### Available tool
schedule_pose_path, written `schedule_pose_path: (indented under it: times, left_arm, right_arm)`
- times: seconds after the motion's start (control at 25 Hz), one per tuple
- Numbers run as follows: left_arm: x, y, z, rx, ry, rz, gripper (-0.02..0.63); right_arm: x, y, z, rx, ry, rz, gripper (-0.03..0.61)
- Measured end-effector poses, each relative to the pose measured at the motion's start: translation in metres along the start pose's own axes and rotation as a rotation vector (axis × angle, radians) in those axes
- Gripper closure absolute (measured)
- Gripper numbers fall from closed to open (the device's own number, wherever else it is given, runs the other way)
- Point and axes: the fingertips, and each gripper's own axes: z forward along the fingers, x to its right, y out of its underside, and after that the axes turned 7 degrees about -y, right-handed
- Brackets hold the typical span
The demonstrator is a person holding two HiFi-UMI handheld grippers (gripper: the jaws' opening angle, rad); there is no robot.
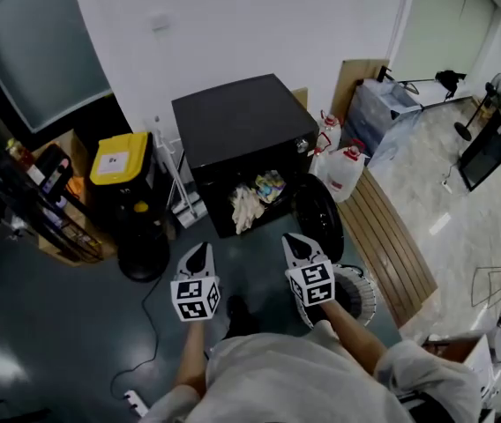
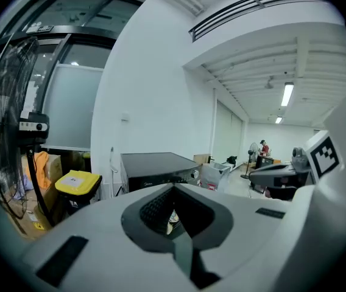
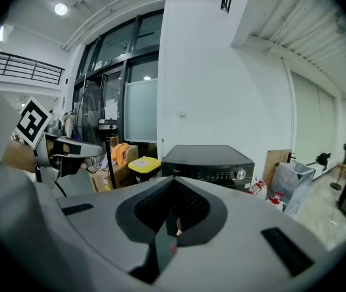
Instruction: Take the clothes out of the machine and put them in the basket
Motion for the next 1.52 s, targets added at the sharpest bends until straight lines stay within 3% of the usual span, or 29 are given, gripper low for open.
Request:
schedule_pose_path:
  times: [0.4,0.76,1.52]
  left_arm:
    - [-0.075,-0.027,0.111,-0.048,0.086,0.031,0.595]
    - [-0.081,-0.017,0.172,-0.113,0.125,0.036,0.595]
    - [-0.072,0.078,0.229,-0.209,-0.048,-0.038,0.595]
  right_arm:
    - [0.018,-0.035,0.115,-0.039,0.058,-0.001,0.557]
    - [0.049,-0.017,0.154,-0.112,0.074,0.037,0.557]
    - [0.105,0.077,0.246,-0.202,-0.113,0.026,0.557]
